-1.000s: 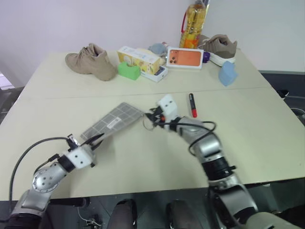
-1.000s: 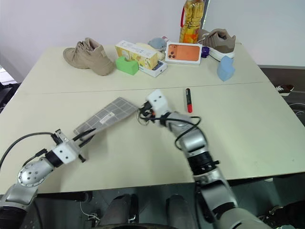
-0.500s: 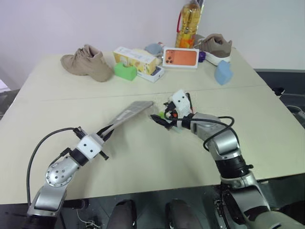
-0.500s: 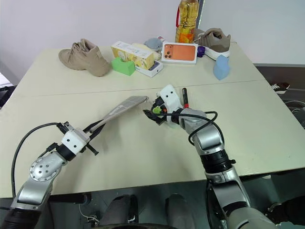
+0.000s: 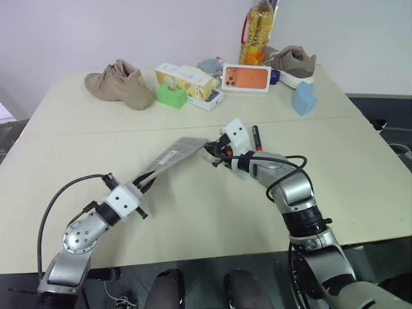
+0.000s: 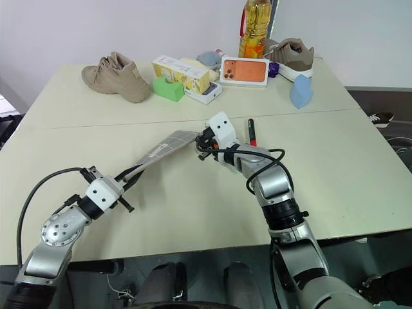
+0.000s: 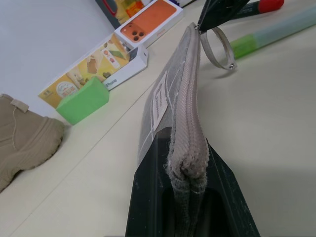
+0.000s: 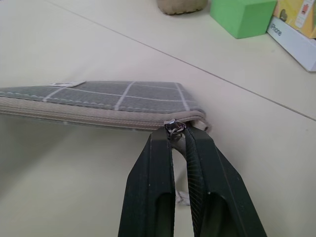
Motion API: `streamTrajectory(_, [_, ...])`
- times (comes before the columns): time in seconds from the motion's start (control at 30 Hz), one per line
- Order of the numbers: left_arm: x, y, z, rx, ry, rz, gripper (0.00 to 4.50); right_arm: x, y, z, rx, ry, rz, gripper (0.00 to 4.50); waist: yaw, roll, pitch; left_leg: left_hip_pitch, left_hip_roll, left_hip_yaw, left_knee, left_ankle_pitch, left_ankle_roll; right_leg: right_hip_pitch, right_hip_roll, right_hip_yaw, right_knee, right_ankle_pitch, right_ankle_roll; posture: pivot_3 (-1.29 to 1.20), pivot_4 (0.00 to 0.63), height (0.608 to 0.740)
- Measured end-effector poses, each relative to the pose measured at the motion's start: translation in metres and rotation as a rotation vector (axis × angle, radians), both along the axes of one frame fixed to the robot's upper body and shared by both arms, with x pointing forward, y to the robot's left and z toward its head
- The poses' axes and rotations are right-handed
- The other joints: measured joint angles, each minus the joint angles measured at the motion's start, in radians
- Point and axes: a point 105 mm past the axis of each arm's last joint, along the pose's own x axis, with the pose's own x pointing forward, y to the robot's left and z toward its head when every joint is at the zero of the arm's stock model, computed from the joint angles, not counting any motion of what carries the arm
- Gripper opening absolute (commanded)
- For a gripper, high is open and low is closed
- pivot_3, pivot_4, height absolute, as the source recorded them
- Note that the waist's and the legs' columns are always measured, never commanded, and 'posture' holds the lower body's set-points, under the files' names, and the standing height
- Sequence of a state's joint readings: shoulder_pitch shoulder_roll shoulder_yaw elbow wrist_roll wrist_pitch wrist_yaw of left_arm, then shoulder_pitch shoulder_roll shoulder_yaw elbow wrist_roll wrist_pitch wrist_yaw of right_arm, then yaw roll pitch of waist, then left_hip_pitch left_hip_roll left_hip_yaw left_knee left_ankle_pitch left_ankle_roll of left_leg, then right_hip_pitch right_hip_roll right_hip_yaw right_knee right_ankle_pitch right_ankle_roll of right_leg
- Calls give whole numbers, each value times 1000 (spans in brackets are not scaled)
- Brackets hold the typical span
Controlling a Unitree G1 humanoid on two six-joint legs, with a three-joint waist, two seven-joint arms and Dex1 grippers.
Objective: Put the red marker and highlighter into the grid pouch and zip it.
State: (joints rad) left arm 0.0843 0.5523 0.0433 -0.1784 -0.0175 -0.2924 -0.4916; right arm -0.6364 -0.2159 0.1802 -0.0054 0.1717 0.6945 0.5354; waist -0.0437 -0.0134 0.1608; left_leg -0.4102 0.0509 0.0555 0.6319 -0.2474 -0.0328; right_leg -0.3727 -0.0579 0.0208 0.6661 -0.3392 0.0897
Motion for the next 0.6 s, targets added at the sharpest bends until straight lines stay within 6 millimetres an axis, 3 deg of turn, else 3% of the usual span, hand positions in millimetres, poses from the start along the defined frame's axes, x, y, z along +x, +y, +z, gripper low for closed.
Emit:
streamTrajectory(0.3, [2,-5,-1,7,-9,0,0,-15,16,3,-49,-36,89,19,1,0,0,0,0,0,0,0,0,0,0,0,0,0,0,0,150,740])
streamTrajectory(0.5, [13,-21,2,1,-47,-11,0,-58,49,8,-65,-48,323,19,1,0,0,0,0,-1,1,0,0,0,0,0,0,0,0,0,150,740])
streamTrajectory(0.6, [19,-27,2,-6,-58,-2,0,-63,51,5,-83,-26,337,19,2,0,0,0,0,-1,2,0,0,1,0,-1,0,0,0,0,150,740])
